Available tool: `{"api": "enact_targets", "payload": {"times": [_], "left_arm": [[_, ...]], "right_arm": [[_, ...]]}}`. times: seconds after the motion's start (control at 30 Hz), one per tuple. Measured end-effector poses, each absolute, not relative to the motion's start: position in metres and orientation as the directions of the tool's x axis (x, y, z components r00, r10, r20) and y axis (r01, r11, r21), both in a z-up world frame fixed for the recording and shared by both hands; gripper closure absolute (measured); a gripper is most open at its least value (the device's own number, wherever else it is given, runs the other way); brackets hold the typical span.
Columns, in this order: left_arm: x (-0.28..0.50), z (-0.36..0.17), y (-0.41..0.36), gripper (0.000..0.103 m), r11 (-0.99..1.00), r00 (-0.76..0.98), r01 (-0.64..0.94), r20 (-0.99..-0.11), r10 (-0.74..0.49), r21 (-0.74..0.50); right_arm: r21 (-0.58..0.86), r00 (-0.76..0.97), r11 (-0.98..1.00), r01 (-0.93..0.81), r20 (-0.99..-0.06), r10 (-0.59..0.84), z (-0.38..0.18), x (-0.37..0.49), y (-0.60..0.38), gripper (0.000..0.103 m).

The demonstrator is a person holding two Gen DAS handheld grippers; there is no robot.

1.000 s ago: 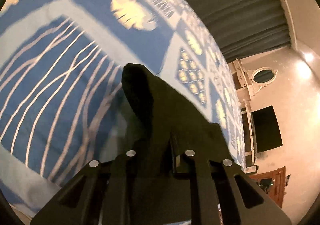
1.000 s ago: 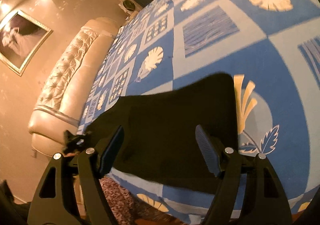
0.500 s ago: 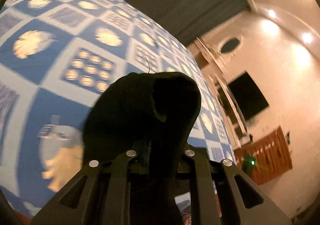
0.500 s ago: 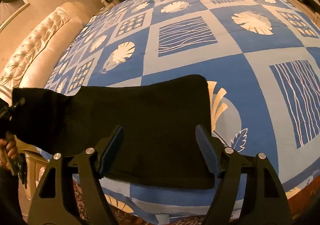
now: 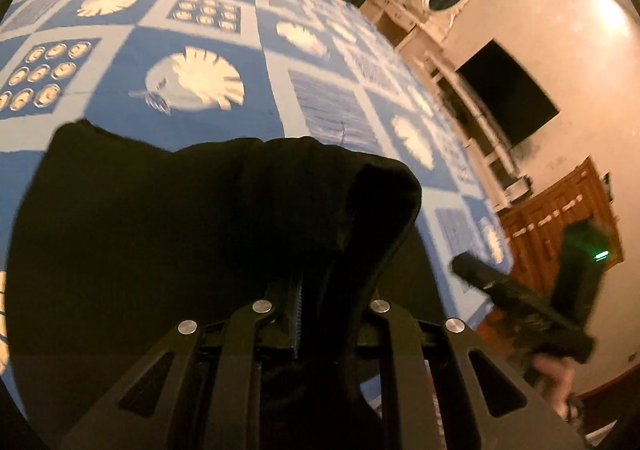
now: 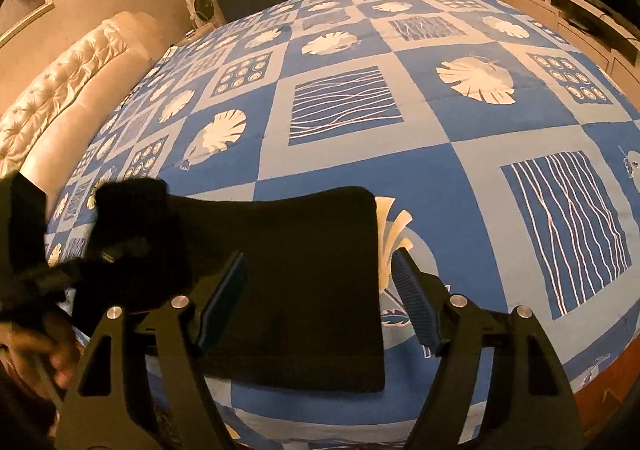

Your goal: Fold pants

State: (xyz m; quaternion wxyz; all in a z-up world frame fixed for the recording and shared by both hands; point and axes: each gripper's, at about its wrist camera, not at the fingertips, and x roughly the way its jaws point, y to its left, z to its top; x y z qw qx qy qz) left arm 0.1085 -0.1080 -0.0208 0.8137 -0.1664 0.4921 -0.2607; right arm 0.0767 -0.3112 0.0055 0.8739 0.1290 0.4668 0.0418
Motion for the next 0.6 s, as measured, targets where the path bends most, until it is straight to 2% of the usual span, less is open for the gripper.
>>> {"api": "enact_targets", "payload": {"times": [0.2,0.23,0.33,0.47,0.6], "left_arm": [[0.113,-0.034,-0.129,0.086,0.865,0.403,0.258,-0.766,-0.501,-0.430],[0.113,-0.033,-0.133,0.085,0.871,0.406,0.259,-0.771,-0.491,-0.418],[0.111,-0.032,-0.141,0.079,0.871,0.410,0.247,-0.769,-0.490,-0.424],[0.109,-0.030,-0.156,0.060,0.855,0.403,0.249,-0.754,-0.519,-0.456],[0.104,-0.025,-0.167,0.051,0.829,0.393,0.264,-0.730,-0.559,-0.492]], "right_arm": [[0.264,0.582,0.963,0.062,-0.793,0.179,0.007,0.076,-0.317,0.028],[0.261,0.580,0.963,0.065,-0.795,0.176,0.006,0.076,-0.317,0.025],[0.250,0.581,0.966,0.065,-0.796,0.167,0.005,0.076,-0.317,0.023],[0.249,0.589,0.966,0.066,-0.791,0.164,0.007,0.076,-0.318,0.023],[0.244,0.589,0.967,0.071,-0.793,0.157,0.007,0.075,-0.319,0.023]]}}
